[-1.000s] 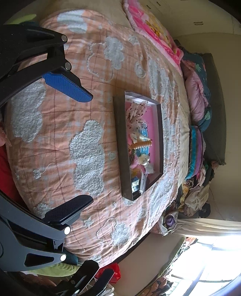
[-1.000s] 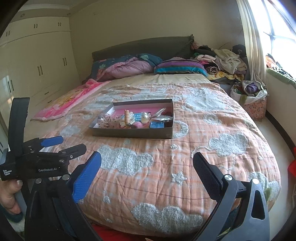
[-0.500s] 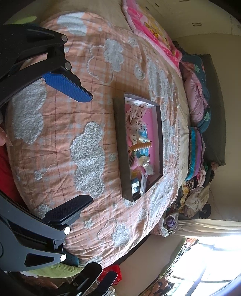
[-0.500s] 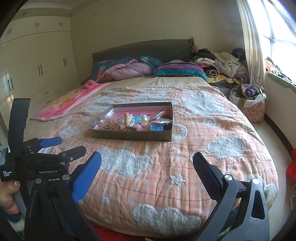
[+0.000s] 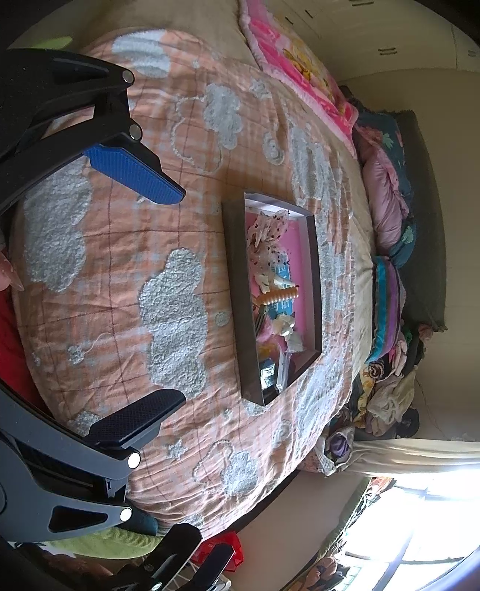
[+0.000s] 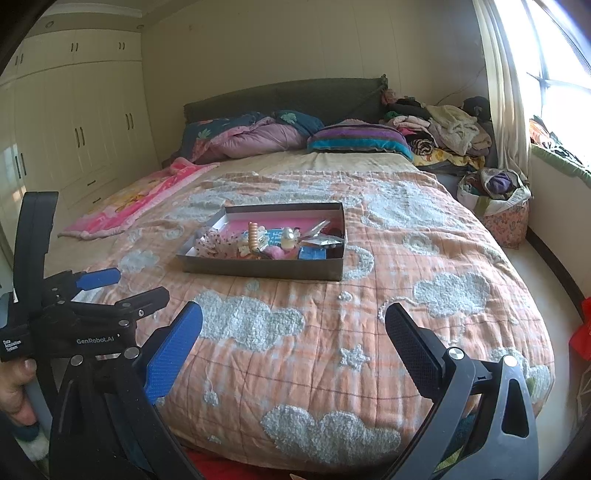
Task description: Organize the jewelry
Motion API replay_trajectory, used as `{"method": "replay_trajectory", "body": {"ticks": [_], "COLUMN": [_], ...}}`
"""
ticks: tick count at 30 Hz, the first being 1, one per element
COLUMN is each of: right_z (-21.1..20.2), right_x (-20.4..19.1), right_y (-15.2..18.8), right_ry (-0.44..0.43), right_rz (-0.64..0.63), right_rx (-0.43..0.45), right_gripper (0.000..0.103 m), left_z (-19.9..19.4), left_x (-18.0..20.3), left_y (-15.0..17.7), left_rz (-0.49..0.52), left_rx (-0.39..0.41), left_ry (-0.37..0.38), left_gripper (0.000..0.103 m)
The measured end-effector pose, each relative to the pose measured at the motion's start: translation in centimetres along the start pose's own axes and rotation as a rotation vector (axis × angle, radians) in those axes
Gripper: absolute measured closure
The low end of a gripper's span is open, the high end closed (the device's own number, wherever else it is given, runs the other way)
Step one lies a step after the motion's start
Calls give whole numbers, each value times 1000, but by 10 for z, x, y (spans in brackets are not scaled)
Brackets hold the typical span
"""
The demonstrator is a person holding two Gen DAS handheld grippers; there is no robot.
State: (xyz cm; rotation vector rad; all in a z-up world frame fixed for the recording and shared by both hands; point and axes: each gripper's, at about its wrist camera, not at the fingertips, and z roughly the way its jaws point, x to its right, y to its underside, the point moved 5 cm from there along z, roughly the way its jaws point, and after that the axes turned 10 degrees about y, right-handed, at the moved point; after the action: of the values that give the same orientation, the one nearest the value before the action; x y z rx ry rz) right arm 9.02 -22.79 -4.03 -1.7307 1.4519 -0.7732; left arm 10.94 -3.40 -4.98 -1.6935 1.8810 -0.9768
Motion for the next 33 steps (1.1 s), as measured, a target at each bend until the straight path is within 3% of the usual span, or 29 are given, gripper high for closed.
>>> {"method": "replay_trajectory", "body": {"ticks": [33], "right_z": [-5], "right_x": [-3], "right_y": [1], "right_ry": [8], "right_rz": [-10], "right_rx": [-7], "right_gripper": [4], "left_z": [-2], "left_x": [8], "left_y": [6], "left_rz": [19], "left_rx": [-20], "left_ry": [18], "left_gripper": [9]}}
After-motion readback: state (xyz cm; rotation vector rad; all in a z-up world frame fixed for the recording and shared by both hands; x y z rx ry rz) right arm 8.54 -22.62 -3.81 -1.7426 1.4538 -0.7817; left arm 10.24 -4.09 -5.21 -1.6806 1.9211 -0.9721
